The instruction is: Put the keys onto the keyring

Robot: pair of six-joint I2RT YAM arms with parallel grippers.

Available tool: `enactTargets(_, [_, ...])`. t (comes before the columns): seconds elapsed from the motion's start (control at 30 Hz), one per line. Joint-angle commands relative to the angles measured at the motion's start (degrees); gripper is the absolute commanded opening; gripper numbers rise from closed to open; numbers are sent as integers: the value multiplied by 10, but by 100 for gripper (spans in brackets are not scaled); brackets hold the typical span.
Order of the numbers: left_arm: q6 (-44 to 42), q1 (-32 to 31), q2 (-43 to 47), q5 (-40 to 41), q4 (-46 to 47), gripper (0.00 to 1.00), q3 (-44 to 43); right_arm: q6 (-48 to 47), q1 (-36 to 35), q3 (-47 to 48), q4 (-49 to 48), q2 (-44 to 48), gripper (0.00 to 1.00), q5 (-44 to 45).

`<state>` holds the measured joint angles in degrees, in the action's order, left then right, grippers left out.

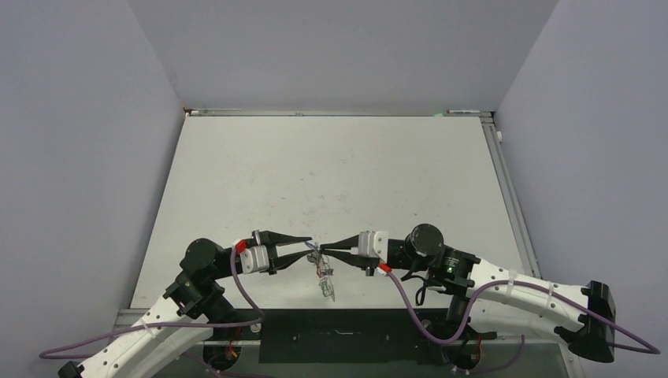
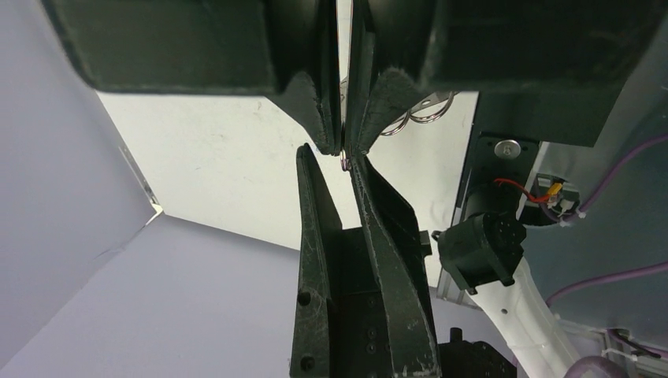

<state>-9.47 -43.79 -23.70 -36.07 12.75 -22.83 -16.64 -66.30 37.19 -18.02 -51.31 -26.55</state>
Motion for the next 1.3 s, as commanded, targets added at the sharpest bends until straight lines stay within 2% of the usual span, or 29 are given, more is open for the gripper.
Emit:
enactTargets(0.0, [-17, 2, 0, 55, -14, 30, -15, 14, 15, 2, -64, 38, 5, -31])
enactTargets(0.07, [-16, 1, -2, 43, -12, 39, -14, 9, 21, 7, -51, 39, 5, -28])
enactTargets(0.27, [-10, 1, -5, 22, -6, 45, -11, 10, 35, 8, -45, 57, 5, -37])
enactTargets(0.5, [11, 1, -17, -29, 14, 47, -7, 8, 38, 10, -39, 60, 5, -41])
enactTargets(0.7, [39, 2, -28, -32, 35, 47, 1, 14, 39, 9, -60, 49, 5, -50])
enactTargets(0.93, [68, 1, -47, -48, 40, 42, -4, 11, 40, 12, -69, 39, 5, -52])
enactTargets(1.27, [91, 1, -67, -55, 43, 24, -9, 16, 44, 12, -88, 24, 5, -52])
